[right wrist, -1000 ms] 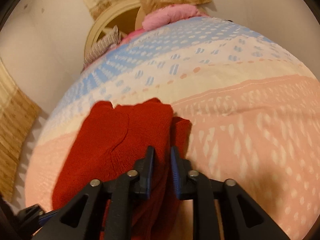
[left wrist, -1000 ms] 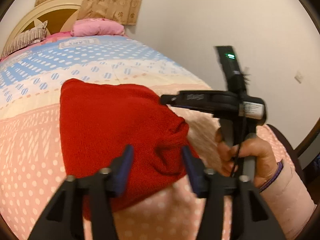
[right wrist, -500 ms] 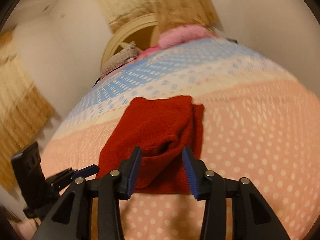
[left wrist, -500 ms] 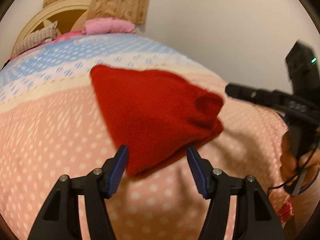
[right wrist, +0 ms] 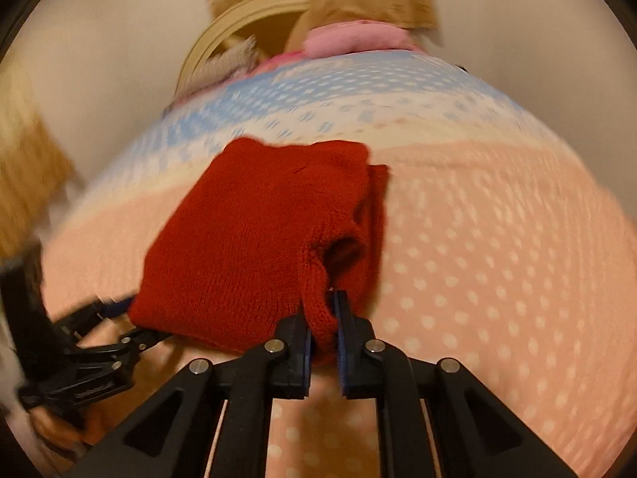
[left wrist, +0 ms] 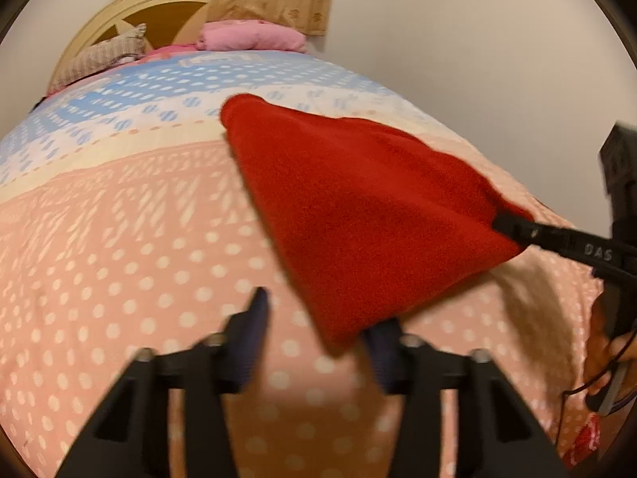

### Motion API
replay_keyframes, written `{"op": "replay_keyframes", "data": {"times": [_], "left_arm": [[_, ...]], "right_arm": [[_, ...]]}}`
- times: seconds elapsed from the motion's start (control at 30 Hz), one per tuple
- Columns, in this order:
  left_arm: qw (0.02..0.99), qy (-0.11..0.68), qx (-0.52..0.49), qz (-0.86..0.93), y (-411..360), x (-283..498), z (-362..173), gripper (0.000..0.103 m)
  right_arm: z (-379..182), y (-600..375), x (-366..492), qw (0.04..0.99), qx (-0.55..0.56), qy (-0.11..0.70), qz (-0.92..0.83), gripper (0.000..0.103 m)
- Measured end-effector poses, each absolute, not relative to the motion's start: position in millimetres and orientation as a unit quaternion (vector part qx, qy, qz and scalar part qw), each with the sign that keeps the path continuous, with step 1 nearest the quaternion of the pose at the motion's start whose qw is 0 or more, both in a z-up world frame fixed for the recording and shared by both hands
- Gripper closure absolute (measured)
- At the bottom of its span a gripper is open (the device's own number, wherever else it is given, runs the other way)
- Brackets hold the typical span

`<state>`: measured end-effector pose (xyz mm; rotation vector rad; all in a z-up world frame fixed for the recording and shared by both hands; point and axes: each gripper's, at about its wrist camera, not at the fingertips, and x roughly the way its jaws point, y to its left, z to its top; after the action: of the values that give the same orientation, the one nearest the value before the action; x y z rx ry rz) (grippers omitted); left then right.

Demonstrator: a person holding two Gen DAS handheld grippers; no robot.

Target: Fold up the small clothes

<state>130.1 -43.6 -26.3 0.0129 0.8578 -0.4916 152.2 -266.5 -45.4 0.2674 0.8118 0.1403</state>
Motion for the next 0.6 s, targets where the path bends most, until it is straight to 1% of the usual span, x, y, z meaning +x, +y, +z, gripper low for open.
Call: {"op": "replay_keyframes", "data": {"times": [0.07,0.1,0.2,0.23,0.3,0.33,0.4,0.43,0.47,0.6], "left_arm": [[0.88,0.412,0.017,-0.238,-48,125,-30,0.072],[0.88,0.412,0.021,-0.236,-49,124,-32,0.073],[0.876,0.421,0.017,-0.236,-45,123,-37,0.073],[0.874,0.423,0.015,-0.238,-43,122,-36,0.071],[0.872,0.425,0.019,-0.243,-38,118,-33,0.069],[0.871,0.425,0.023,-0.245,-36,116,-31,0.068],[0.87,0.424,0.025,-0.25,-28,109,-27,0.054],[0.87,0.421,0.018,-0.255,-21,106,-24,0.052],[0.87,0.419,0.011,-0.26,-16,105,-22,0.051],[0.882,0.401,-0.009,-0.246,-5,113,-9,0.051]], "right_arm": [[-56,-275,146,0.898,0.172,0.398,0.07,0.094],[-70,-281,143,0.888,0.201,0.408,0.074,0.094],[-93,-291,135,0.87,0.271,0.403,0.084,0.093],[-96,-295,130,0.866,0.289,0.399,0.086,0.092],[-98,-298,124,0.861,0.3,0.398,0.096,0.09],[-96,-298,118,0.861,0.299,0.399,0.099,0.09],[-87,-297,110,0.865,0.282,0.403,0.1,0.086],[-81,-298,105,0.871,0.27,0.399,0.094,0.086],[-71,-298,99,0.883,0.252,0.388,0.083,0.086],[-31,-296,93,0.922,0.185,0.338,0.041,0.086]]}}
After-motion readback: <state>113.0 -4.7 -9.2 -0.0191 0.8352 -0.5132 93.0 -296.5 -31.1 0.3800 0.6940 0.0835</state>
